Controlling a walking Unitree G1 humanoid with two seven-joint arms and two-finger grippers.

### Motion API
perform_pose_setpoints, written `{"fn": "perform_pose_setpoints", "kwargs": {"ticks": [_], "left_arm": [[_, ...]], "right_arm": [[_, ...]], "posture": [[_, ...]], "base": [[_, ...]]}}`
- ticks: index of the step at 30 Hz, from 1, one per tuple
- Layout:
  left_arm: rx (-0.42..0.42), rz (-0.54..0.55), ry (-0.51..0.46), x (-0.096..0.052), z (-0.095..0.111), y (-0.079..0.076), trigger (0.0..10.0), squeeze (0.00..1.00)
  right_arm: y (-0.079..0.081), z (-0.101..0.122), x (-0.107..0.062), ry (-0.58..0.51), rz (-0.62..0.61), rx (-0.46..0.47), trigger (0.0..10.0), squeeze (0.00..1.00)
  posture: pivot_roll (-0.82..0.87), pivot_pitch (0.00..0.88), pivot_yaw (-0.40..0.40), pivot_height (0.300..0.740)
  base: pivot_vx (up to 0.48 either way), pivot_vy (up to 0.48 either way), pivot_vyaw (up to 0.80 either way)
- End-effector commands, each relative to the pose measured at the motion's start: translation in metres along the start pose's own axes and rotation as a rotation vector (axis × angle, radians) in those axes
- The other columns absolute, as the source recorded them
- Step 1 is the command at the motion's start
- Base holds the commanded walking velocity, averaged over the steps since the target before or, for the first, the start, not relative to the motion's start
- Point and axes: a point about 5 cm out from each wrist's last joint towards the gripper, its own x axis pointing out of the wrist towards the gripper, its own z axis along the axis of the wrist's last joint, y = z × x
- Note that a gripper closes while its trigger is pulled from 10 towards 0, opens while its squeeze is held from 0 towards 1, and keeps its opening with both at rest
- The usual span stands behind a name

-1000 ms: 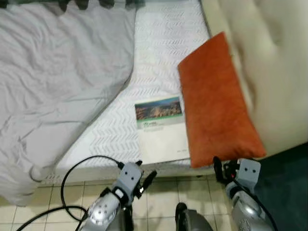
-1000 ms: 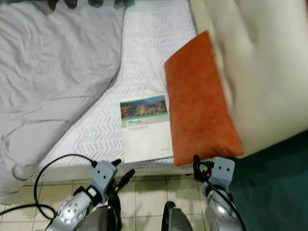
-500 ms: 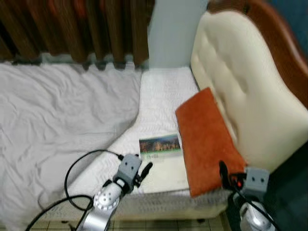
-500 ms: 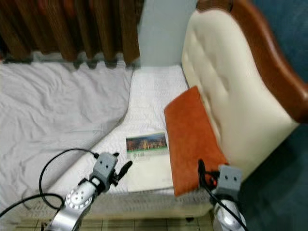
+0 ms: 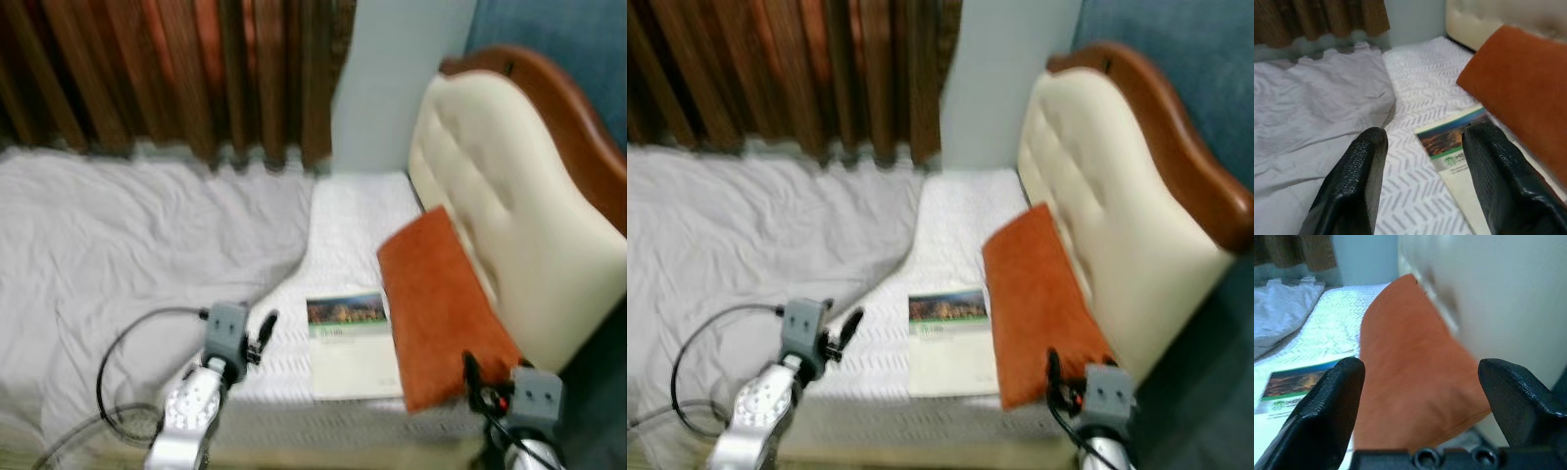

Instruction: Clean up the room

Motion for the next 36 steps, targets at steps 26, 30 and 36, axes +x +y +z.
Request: {"fn": "perform_pose_setpoints", "kwargs": {"ticks": [26,30,36], "left_arm": [[-0.035,0.132,-0.042,-0.022,-0.005,0.024,10.0,0.0],[-0.05,0.141,-0.049,-0.022,-0.003,0.026,10.0,0.0],[-0.042,0.158,-0.01,-0.021,-0.006,0.029,10.0,0.0]], "right_arm": [[0.022,0.006,0.009,0.009,0.117,0.199,10.0,0.0],[0.024,0.005,0.011,0.013,0.115,0.189,10.0,0.0],[0.027,0.008,0.016,0.008,0.145,0.181,10.0,0.0]], "posture": [[-0.02,0.0,-0.063,0.74],[-0.01,0.0,-0.059,0.74],[-0.01,0.0,-0.053,0.74]], "base": [[0.0,0.478,0.0],[0.0,0.48,0.0],[0.0,0.48,0.0]]}}
